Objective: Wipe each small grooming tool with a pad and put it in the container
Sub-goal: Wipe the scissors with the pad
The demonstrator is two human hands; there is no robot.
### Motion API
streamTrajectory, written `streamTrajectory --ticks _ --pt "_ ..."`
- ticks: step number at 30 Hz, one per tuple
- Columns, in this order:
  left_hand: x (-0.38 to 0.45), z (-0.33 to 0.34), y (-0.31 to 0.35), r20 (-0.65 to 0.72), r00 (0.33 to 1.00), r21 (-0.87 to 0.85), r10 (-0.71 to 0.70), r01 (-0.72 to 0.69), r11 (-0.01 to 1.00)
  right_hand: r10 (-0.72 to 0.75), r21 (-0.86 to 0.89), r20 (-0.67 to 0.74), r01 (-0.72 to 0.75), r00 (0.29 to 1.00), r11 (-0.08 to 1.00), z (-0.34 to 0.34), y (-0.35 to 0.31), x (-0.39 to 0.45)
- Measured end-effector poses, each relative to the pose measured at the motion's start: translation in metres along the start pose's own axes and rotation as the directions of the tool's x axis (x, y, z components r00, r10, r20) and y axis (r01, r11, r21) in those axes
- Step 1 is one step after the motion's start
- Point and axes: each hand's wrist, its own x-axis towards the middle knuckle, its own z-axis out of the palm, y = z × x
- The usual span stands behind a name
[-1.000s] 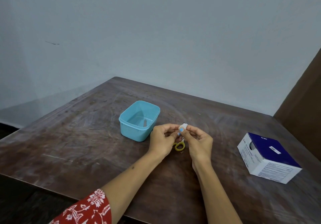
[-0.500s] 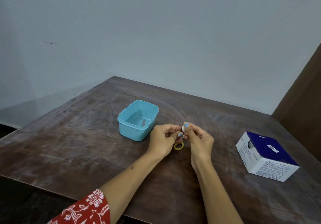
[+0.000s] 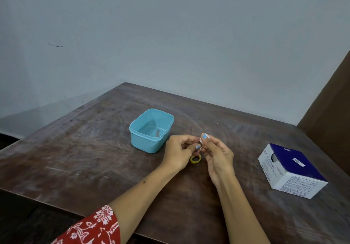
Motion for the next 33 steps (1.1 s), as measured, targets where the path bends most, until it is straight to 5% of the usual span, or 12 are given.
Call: streamTrajectory --ticks 28,33 --pt "0.0022 -0.0008 -0.0011 0.007 1.0 0.025 0.012 -0.012 1.0 -0.222 -0.127 -0.006 0.219 0.975 0.967 -0.0052 0.004 0.0048" --pt "0.0025 -0.0004 -0.0015 -0.04 0.999 0.026 0.028 -0.027 0.999 -0.497 -0.504 0.017 0.436 0.868 0.746 -0.0021 0.0042 0.0031"
